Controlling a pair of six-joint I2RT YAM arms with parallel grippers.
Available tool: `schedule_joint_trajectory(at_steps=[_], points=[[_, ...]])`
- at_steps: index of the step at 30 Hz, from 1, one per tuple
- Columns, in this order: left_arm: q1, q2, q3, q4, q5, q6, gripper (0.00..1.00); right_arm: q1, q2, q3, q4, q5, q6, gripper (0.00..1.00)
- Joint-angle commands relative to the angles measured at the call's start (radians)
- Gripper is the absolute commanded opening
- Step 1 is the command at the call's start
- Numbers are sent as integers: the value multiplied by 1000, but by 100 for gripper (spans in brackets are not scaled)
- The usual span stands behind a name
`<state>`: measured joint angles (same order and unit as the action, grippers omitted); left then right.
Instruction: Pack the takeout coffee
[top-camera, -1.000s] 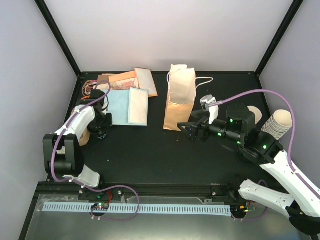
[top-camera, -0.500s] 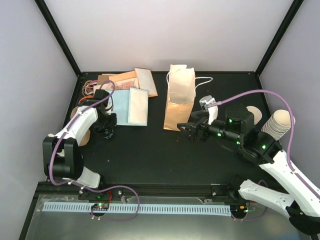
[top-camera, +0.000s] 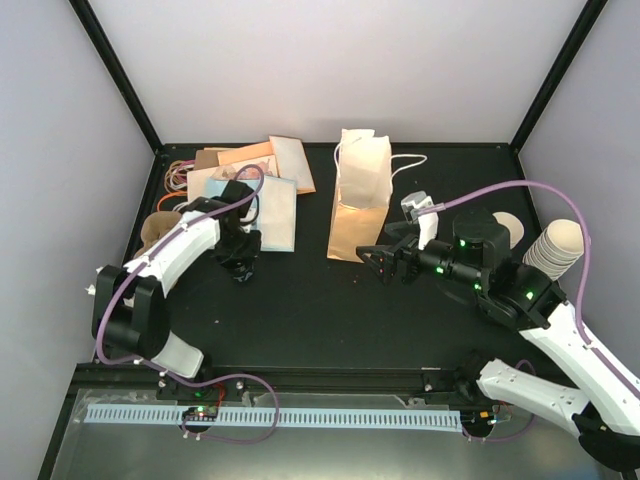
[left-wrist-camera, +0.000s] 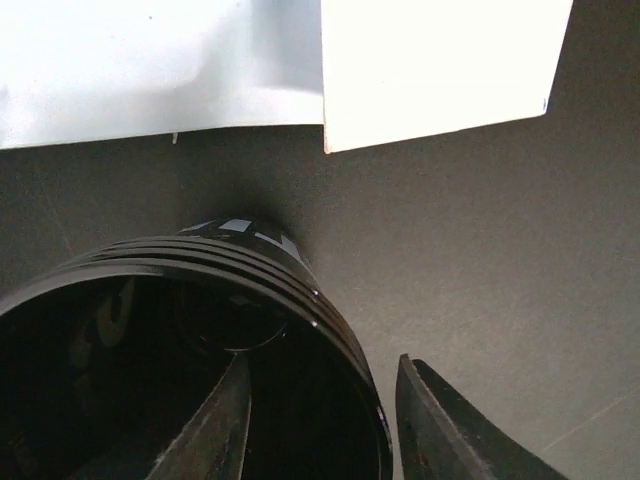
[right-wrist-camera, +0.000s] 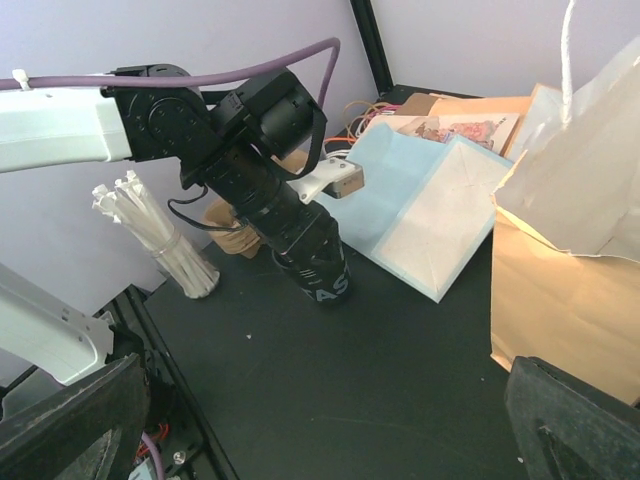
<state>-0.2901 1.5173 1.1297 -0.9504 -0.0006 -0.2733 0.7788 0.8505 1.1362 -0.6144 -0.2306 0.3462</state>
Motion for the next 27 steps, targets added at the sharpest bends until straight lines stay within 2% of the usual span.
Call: schedule_joint_trajectory(at_steps=[1, 7, 13, 16, 21, 27], points=[[-18, -10, 59, -34, -31, -27, 48, 5, -23, -13, -9, 32, 4, 100], [-21, -74, 131, -104, -40, -20, 58, 5, -21, -16, -6, 32, 3, 100], [9, -127, 214, -178, -192, 7, 70, 5, -14, -8, -7, 36, -7, 100], [95, -146, 221, -174, -218, 14, 71, 5, -16, -5, -11, 39, -10, 100], [282, -158, 172, -67, -172, 22, 68, 5, -22, -5, -27, 46, -20, 100], [429, -73, 169, 20, -155, 56, 64, 5, -63, -77, -2, 51, -17, 100]])
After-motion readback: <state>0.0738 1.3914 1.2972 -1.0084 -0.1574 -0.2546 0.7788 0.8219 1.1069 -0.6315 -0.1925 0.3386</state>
